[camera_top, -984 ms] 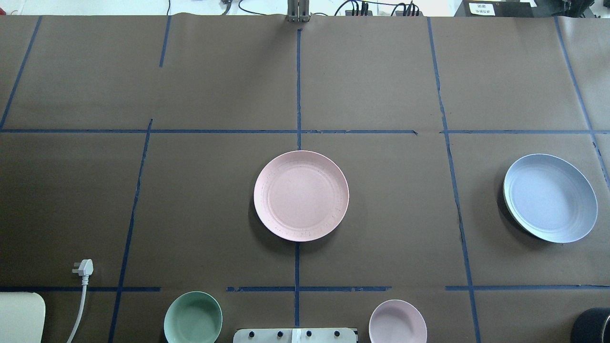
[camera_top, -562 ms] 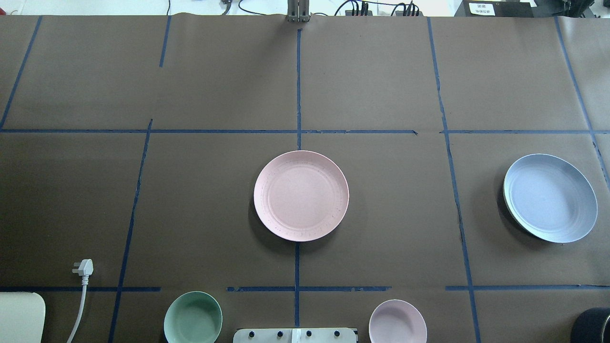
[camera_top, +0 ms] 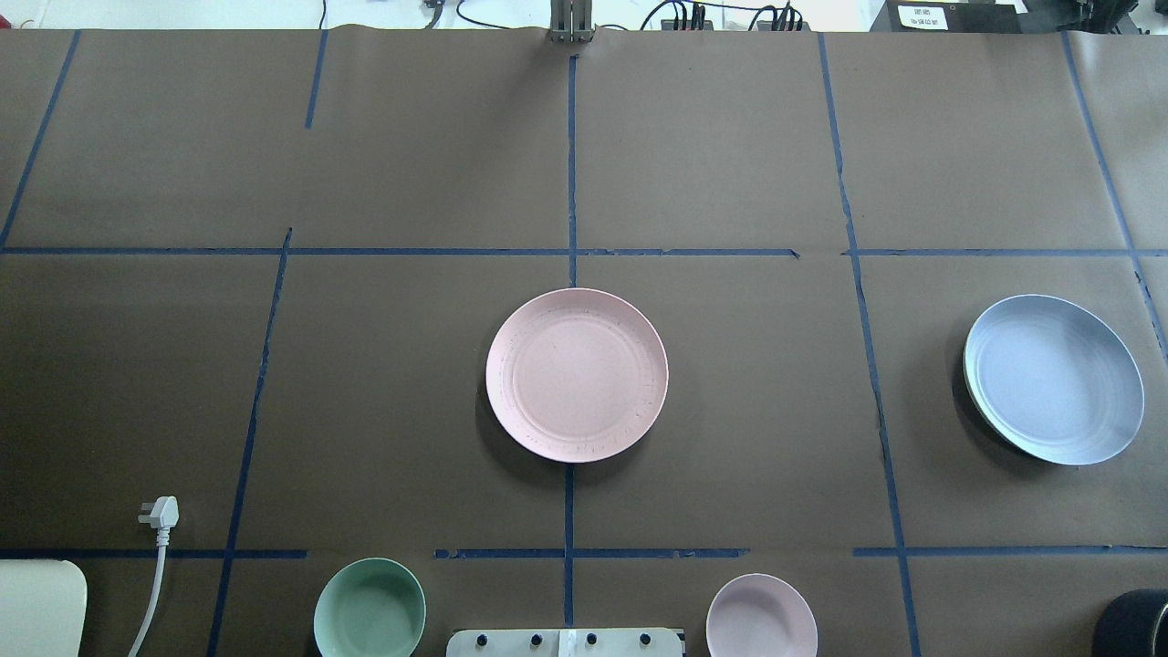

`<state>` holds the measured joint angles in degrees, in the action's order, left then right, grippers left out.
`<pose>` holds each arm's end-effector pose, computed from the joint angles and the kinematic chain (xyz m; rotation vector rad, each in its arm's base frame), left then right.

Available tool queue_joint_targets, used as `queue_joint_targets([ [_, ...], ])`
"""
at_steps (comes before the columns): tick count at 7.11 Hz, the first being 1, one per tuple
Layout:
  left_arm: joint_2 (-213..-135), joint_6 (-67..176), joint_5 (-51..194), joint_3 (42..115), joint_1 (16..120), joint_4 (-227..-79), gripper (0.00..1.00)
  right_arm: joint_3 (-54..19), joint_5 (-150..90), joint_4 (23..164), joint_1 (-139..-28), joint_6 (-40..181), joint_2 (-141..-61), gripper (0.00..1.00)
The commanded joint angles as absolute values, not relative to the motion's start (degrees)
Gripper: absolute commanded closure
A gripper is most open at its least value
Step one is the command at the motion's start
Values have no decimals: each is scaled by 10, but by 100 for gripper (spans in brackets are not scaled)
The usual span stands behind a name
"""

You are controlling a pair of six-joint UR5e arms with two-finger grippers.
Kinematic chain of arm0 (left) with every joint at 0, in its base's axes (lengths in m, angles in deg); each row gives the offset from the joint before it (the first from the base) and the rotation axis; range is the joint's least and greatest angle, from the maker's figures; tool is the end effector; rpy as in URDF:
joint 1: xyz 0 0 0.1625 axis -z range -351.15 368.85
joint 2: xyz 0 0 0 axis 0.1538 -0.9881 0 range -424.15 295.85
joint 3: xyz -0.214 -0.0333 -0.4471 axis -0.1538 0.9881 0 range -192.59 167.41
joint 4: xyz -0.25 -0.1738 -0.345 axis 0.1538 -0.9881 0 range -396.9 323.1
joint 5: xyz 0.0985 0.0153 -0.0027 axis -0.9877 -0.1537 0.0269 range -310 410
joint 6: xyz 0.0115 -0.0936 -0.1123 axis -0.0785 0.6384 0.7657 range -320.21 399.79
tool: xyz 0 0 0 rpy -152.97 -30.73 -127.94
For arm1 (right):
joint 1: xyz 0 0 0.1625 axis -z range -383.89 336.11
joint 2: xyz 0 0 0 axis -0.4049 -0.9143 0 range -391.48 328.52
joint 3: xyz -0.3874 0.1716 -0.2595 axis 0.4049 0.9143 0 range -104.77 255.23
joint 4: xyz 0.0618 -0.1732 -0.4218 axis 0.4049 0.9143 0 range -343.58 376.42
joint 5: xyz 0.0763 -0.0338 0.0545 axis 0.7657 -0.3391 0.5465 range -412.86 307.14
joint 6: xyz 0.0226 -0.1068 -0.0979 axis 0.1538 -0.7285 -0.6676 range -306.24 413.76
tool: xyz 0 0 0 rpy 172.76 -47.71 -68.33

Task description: Stack three plates with pink and blue

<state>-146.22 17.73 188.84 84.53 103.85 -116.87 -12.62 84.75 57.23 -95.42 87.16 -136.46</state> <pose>-0.0622 -0.4479 0.7744 0.0263 0.8691 0.1981 -0.1123 -0.4152 0.8030 0.1197 -0.9550 0.0078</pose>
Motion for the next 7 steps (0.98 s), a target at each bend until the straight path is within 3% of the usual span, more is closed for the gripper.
queue_joint_targets([
  [1,-1462,176,1889,845,1039,-1170,0,-100,825,560,-914,887,-1346,3],
  [5,-1462,174,1889,845,1039,-1170,0,-72,824,560,-884,886,-1328,9],
  [6,-1462,174,1889,845,1039,-1170,0,-69,825,561,-881,887,-1323,22],
  [7,-1456,174,1889,845,1039,-1175,0,-66,826,560,-880,886,-1323,66],
])
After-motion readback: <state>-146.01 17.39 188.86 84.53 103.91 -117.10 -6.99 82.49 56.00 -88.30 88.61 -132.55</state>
